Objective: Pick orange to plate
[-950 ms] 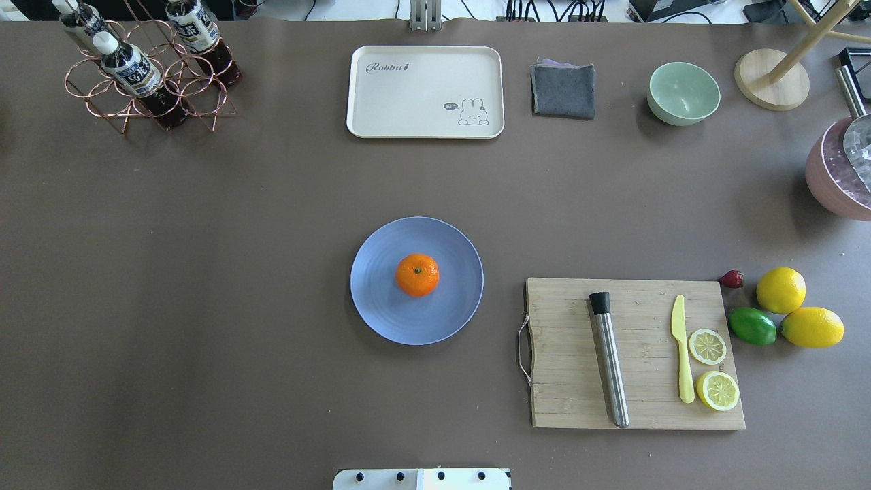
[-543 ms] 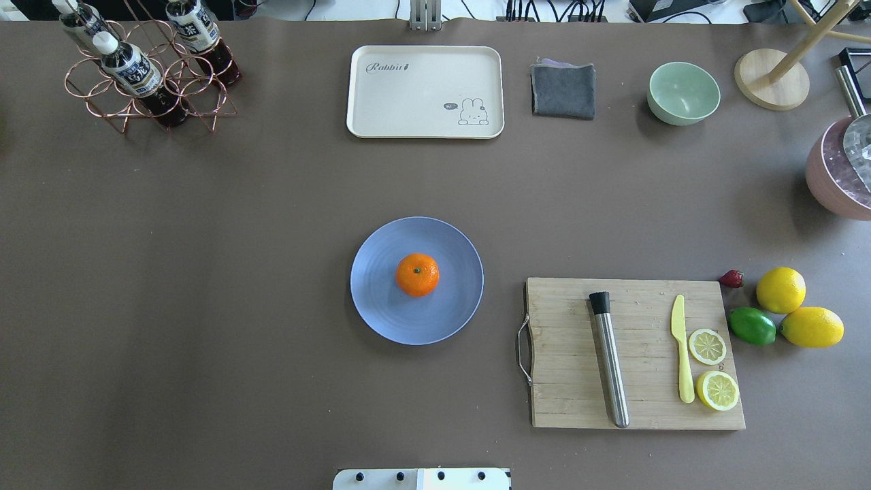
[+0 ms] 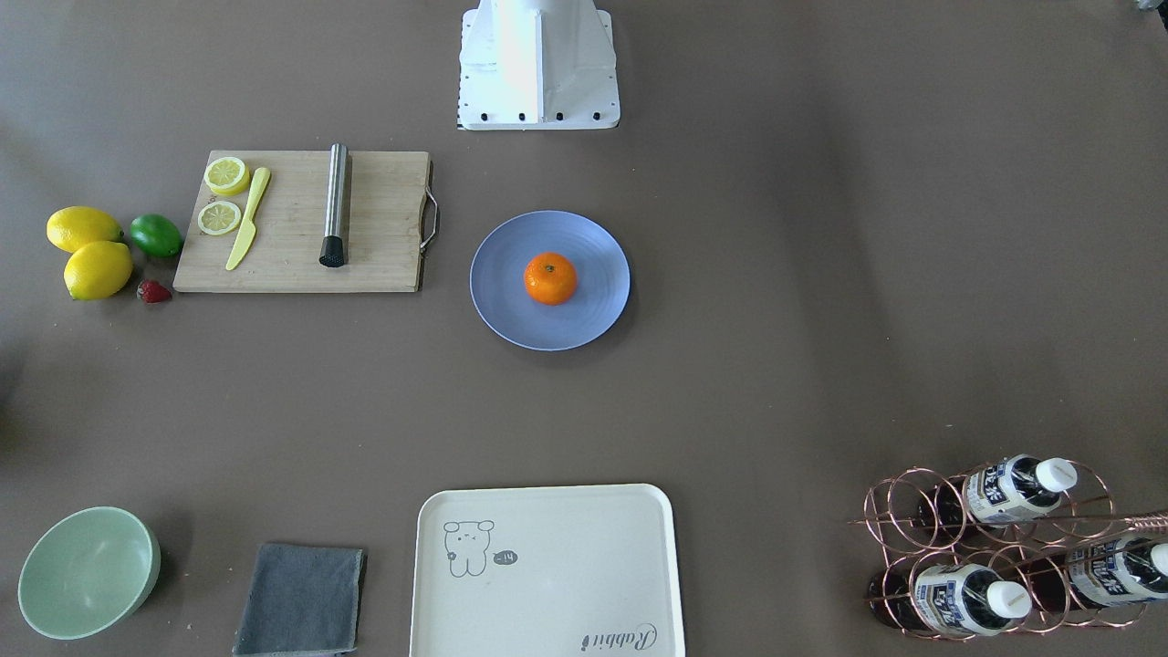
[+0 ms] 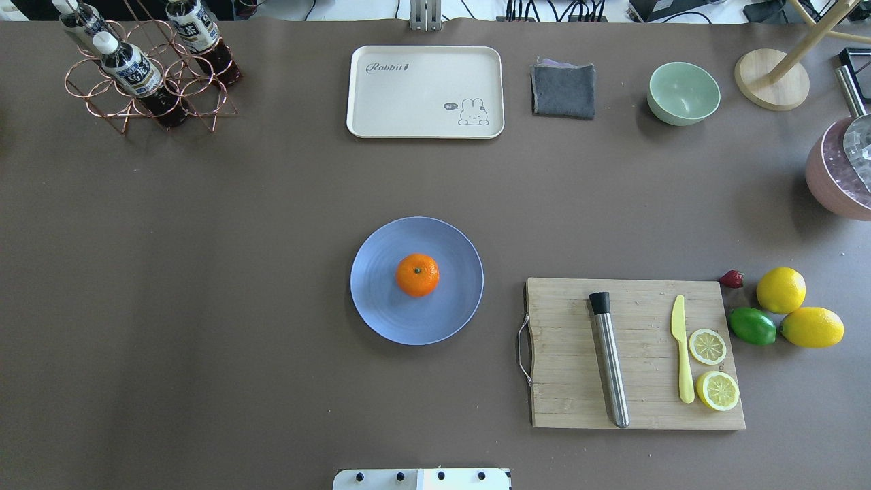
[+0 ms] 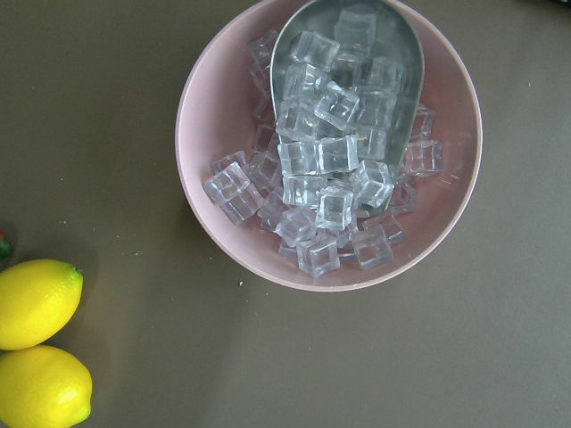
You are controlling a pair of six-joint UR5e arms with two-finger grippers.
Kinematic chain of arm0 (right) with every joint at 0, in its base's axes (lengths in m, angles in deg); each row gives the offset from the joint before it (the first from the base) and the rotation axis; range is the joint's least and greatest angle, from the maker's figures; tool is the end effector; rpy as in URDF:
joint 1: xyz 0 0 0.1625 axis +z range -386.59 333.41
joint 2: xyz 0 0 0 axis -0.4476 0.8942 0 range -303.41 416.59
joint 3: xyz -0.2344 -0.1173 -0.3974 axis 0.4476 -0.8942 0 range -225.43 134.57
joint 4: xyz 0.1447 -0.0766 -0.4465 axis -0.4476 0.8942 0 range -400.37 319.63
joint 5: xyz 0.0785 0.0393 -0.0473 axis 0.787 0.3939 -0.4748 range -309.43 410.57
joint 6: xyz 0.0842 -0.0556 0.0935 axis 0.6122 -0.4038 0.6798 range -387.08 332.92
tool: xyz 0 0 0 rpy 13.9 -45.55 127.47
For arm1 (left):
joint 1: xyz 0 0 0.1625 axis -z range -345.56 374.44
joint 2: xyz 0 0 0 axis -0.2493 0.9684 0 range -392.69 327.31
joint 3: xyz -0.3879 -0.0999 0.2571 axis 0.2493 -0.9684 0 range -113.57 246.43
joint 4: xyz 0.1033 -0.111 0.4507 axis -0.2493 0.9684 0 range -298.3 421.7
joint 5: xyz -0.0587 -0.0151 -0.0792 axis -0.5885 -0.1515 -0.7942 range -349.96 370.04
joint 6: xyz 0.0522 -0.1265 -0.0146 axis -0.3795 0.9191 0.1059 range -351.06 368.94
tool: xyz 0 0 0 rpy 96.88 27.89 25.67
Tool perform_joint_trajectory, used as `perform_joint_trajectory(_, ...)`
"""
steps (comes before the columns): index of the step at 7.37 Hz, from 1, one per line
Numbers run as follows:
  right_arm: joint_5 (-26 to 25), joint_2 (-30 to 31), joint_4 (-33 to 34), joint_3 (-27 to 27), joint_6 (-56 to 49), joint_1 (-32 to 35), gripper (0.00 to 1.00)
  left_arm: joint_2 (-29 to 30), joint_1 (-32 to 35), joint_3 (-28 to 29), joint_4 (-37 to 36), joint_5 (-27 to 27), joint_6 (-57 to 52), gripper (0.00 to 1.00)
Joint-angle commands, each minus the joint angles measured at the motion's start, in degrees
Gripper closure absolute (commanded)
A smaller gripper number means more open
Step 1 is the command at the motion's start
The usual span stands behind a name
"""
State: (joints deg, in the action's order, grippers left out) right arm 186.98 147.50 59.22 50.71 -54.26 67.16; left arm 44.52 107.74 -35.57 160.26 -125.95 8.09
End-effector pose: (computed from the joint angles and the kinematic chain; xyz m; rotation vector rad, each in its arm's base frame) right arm 0.0688 -0.5359 0.6989 0.1474 -0.8040 -0.3552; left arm -0.0609 -0.4601 0.7142 0.1571 0.7961 0.0139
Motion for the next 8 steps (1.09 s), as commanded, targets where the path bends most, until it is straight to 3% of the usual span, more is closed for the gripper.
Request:
perform_joint_trajectory(1, -0.52, -0.12, -0.01, 1.33, 2.38, 0.03, 0.00, -0.13, 0.30, -0.13, 0.05, -0.06, 0.06, 0.02)
perform_joint_trajectory(5, -1.58, 0.49, -0.01, 2.74, 2.30, 0.20, 0.00, 0.13, 0.13, -0.21, 0.14, 0.11, 0.24, 0.02)
perform_joint_trajectory(8, -1.14, 1.46, -0.01, 3.35, 2.48, 0.91, 0.00, -0.75, 0.21, -1.36, 5.49, 0.37, 0.24, 0.02)
